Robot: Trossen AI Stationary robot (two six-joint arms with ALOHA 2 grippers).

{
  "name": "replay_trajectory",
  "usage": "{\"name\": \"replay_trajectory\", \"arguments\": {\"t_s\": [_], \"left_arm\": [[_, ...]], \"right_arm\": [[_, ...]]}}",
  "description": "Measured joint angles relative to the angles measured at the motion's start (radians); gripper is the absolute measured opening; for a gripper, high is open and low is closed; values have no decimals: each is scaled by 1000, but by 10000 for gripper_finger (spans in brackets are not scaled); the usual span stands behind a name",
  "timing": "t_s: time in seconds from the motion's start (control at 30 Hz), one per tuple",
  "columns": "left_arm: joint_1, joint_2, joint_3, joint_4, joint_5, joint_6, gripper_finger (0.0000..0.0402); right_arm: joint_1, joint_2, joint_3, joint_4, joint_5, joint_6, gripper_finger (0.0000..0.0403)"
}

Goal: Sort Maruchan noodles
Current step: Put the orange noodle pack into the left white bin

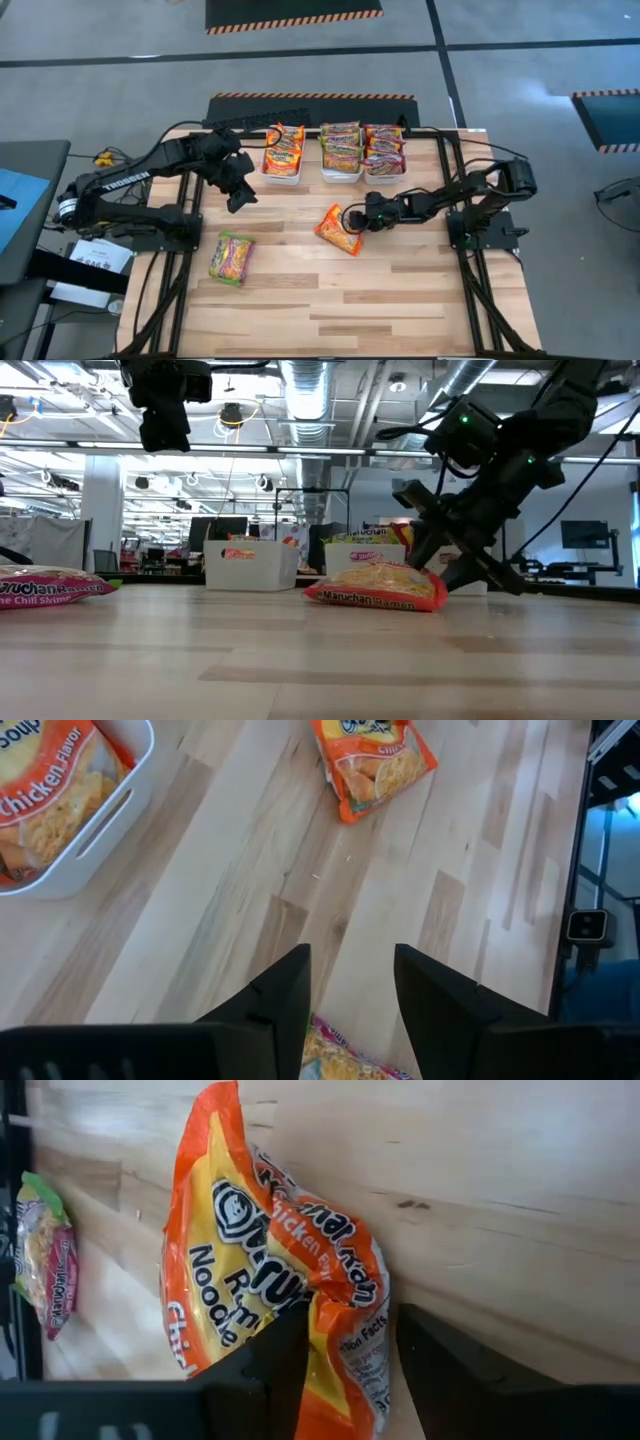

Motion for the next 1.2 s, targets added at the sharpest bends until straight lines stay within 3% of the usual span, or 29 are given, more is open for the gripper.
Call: {"name": "replay_trajectory", "arguments": {"t_s": [0.1, 0.33, 0.83, 1.2], "left_arm": [[0, 0, 0, 0, 0, -8, 129], [0, 0, 0, 0, -1, 3, 129], [0, 0, 0, 6, 10, -39, 130], [0, 0, 0, 123, 194, -52, 130]], "right_arm": [[0, 15, 19, -3, -8, -1, 147], [2, 20, 53, -14, -59, -57, 16], [109, -4, 282, -52, -61, -295, 4], [170, -4, 545, -301, -49, -483, 4]]}}
